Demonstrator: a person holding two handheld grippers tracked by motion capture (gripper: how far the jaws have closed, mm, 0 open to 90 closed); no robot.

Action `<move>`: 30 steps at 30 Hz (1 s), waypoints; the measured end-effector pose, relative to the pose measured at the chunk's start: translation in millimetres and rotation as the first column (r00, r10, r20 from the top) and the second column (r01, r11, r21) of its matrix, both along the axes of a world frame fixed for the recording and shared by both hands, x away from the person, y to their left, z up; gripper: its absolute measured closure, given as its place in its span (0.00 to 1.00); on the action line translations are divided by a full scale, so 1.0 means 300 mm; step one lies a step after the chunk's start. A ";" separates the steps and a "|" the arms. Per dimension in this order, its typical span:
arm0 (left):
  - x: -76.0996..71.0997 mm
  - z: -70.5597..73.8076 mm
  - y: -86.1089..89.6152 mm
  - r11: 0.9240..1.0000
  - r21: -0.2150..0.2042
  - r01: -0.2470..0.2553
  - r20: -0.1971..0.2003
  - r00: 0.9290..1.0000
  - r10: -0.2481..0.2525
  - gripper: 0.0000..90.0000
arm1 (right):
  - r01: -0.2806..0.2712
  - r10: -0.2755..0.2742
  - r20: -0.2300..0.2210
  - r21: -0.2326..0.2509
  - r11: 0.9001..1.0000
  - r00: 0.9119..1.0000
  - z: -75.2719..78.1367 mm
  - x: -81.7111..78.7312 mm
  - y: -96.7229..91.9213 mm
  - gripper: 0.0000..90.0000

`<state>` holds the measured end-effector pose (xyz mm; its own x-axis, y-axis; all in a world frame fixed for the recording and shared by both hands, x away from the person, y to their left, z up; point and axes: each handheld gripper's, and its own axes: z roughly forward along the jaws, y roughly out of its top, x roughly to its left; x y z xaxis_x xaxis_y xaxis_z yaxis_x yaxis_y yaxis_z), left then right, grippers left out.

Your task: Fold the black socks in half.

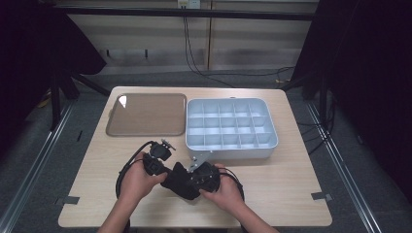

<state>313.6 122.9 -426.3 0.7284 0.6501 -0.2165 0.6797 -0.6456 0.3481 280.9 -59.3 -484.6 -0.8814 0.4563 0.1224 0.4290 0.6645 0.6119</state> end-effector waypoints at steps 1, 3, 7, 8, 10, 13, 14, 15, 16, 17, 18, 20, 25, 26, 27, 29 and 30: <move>-0.003 0.003 -0.004 1.000 -0.013 -0.005 -0.003 1.000 0.005 0.91 | 0.001 -0.001 0.005 0.002 1.000 1.000 -0.002 0.001 0.002 1.00; -0.008 0.009 -0.014 1.000 -0.027 -0.010 -0.002 1.000 0.010 0.91 | 0.003 -0.003 0.010 0.003 1.000 1.000 -0.003 0.003 0.005 1.00; -0.015 0.016 -0.032 0.999 -0.028 0.016 0.000 1.000 -0.016 0.91 | 0.004 -0.004 0.010 0.004 1.000 1.000 -0.002 0.006 0.010 1.00; -0.017 0.016 -0.038 0.999 -0.031 0.025 0.000 1.000 -0.025 0.91 | 0.008 -0.008 0.010 0.010 1.000 1.000 -0.003 0.007 0.010 1.00; -0.020 0.015 -0.048 0.999 -0.033 0.040 -0.003 0.999 -0.040 0.91 | 0.012 -0.012 0.013 0.016 1.000 1.000 -0.005 0.010 0.011 1.00; -0.018 0.011 -0.059 0.998 -0.034 0.048 -0.009 0.999 -0.048 0.91 | 0.013 -0.014 0.019 0.020 1.000 1.000 -0.007 0.012 0.013 1.00; -0.017 0.009 -0.062 0.999 -0.017 0.044 0.001 0.999 -0.044 0.91 | 0.015 -0.015 0.019 0.019 1.000 1.000 -0.006 0.011 0.014 1.00; -0.016 0.006 -0.064 0.999 0.001 0.039 0.009 0.999 -0.039 0.91 | 0.012 -0.012 0.018 0.021 1.000 1.000 -0.004 0.013 0.014 1.00; -0.014 0.002 -0.064 0.999 0.007 0.038 0.008 0.999 -0.038 0.91 | 0.008 -0.009 0.017 0.021 1.000 1.000 -0.002 0.015 0.015 1.00; -0.010 -0.002 -0.062 0.999 0.003 0.035 0.003 0.999 -0.035 0.91 | 0.000 -0.001 0.013 0.013 1.000 1.000 0.004 0.017 0.013 1.00; -0.007 -0.006 -0.060 0.999 0.008 0.032 0.009 0.999 -0.032 0.91 | -0.003 0.003 0.020 0.008 1.000 1.000 0.008 0.019 0.012 1.00; -0.005 -0.009 -0.057 1.000 0.006 0.015 0.009 1.000 -0.015 0.91 | -0.001 0.001 0.018 0.010 1.000 1.000 0.013 0.021 0.006 1.00; 0.001 -0.009 -0.052 1.000 0.023 0.014 0.015 1.000 -0.014 0.91 | -0.004 0.004 0.018 0.029 1.000 1.000 0.039 0.014 -0.023 1.00; 0.000 -0.010 -0.053 1.000 0.022 0.004 0.019 1.000 -0.005 0.91 | 0.003 -0.004 0.021 0.036 0.999 1.000 0.049 0.010 -0.031 1.00; 0.001 -0.009 -0.052 1.000 0.026 0.003 0.020 1.000 -0.004 0.91 | -0.003 0.002 0.026 0.037 0.999 1.000 0.057 0.010 -0.039 1.00; 0.001 -0.009 -0.052 1.000 0.026 -0.001 0.022 1.000 0.000 0.91 | -0.003 0.001 0.037 0.056 0.998 0.999 0.079 0.007 -0.063 1.00; 0.001 -0.009 -0.051 1.000 0.027 -0.001 0.022 1.000 0.000 0.91 | 0.000 -0.002 0.037 0.052 0.999 0.999 0.089 0.005 -0.074 1.00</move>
